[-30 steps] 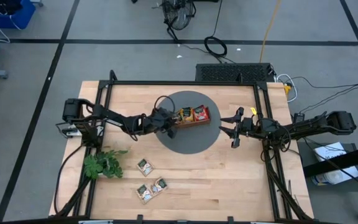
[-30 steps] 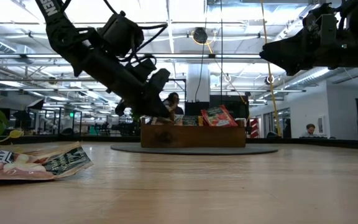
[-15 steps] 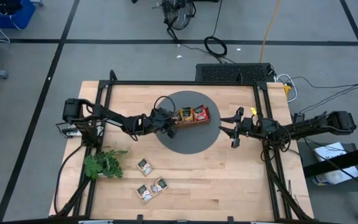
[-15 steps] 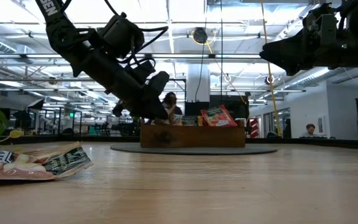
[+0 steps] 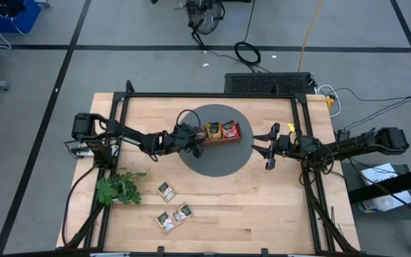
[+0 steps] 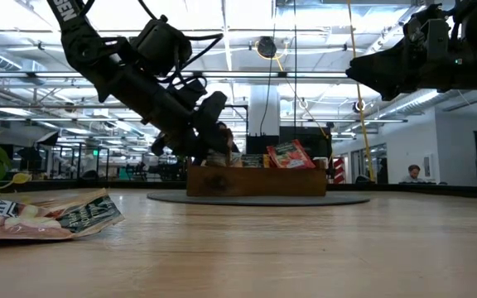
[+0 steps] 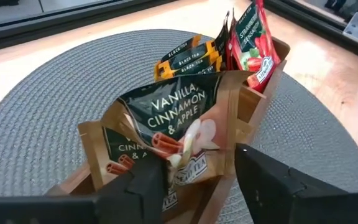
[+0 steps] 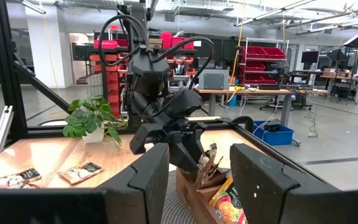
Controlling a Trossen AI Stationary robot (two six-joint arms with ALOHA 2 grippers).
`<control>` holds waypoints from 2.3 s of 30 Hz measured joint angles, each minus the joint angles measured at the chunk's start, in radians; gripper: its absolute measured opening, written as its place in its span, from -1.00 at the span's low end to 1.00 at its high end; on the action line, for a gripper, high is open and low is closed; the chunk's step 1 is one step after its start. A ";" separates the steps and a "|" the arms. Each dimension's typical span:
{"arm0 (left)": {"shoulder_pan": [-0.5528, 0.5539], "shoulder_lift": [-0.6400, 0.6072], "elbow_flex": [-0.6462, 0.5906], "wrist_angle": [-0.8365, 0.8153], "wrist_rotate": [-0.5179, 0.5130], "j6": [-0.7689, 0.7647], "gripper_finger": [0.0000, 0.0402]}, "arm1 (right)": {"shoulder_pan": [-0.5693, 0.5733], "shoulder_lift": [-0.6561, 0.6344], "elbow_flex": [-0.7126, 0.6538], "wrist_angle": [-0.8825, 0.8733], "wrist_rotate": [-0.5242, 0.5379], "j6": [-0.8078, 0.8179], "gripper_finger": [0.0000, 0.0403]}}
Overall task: Pick & Place Tea
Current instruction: Put the brown tea bag into the left section of the wooden organizer, then adjust the brown tea bags
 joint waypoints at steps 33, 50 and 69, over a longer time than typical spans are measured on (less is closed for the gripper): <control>-0.122 -0.088 -0.001 -0.218 0.706 0.040 -0.57 | 0.000 0.000 0.000 0.000 0.000 0.000 -0.23; -0.434 -0.087 0.195 -0.888 0.604 -0.465 -0.55 | 0.000 0.000 0.000 0.000 0.000 0.000 -0.23; -0.709 0.078 0.317 -0.832 0.632 -0.603 -0.99 | 0.000 0.000 0.000 0.000 0.000 0.000 -0.23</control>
